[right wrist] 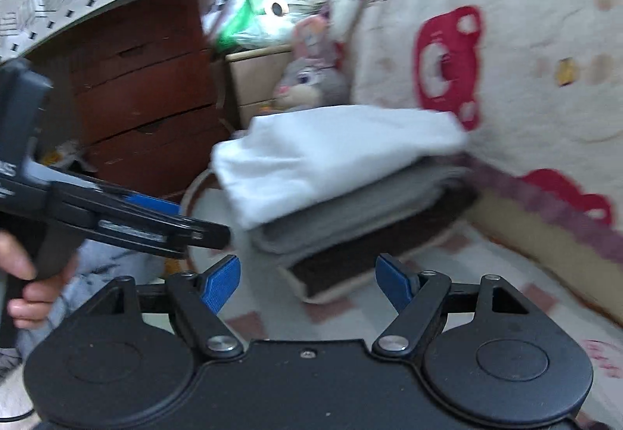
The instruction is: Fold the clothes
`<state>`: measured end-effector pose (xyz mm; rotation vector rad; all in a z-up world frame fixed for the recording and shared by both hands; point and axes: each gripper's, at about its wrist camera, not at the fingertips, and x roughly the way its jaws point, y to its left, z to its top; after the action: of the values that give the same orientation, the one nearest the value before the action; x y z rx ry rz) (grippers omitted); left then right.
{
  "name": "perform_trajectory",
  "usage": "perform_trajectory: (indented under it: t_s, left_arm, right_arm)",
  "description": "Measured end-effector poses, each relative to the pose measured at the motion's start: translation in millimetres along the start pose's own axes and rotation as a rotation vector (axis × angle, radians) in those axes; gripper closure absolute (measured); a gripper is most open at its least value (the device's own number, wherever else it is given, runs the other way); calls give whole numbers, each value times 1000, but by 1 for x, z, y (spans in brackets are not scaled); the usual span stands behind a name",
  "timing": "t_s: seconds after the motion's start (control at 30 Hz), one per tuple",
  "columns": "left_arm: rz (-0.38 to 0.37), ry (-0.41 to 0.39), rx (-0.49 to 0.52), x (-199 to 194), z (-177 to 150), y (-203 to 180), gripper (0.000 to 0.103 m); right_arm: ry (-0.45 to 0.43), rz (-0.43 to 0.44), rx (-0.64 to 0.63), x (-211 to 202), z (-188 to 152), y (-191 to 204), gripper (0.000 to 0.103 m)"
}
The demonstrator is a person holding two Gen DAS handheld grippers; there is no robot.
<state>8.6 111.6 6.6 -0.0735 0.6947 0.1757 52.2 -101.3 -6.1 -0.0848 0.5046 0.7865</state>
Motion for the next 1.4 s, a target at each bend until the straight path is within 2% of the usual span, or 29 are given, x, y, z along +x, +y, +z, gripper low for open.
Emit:
perform_trajectory:
  t_s: [0.1,0.17,0.33,0.47,0.53,0.73,0.87,1.07,1.2,1.4]
  left_arm:
    - [-62,37,-4,-11,-2,-21,17]
    - [-97,59,-24,-17,-7,-30,16]
    - [-27,77,-6,-34,-18,-48,15]
    - [28,79,16,-48,-29,-60,5]
    - [53,92,11,-51,-36,-64,5]
    - [54,157,44,-45,-52,-81,4]
    - [57,170,40,-49,-58,-89,4]
    - [35,158,22,-57,-61,-92,3]
    - [62,128,40,-59,-61,-94,3]
    - [67,133,34,-57,-60,-93,3]
  right_arm:
    - [14,-61,15,-18,0,-5,22]
    - [7,-68,48,-27,-2,-8,20]
    - [26,-104,55,-40,-6,-3,19]
    - [46,-144,46,-58,-15,7,15]
    - [74,-172,42,-64,-20,11,15]
    - [134,-246,60,-81,-40,16,14]
    - [149,-274,65,-90,-44,19,14]
    - [128,-283,91,-101,-45,17,13]
    - [138,-272,124,-101,-45,16,13]
    - [133,-277,115,-101,-45,18,13]
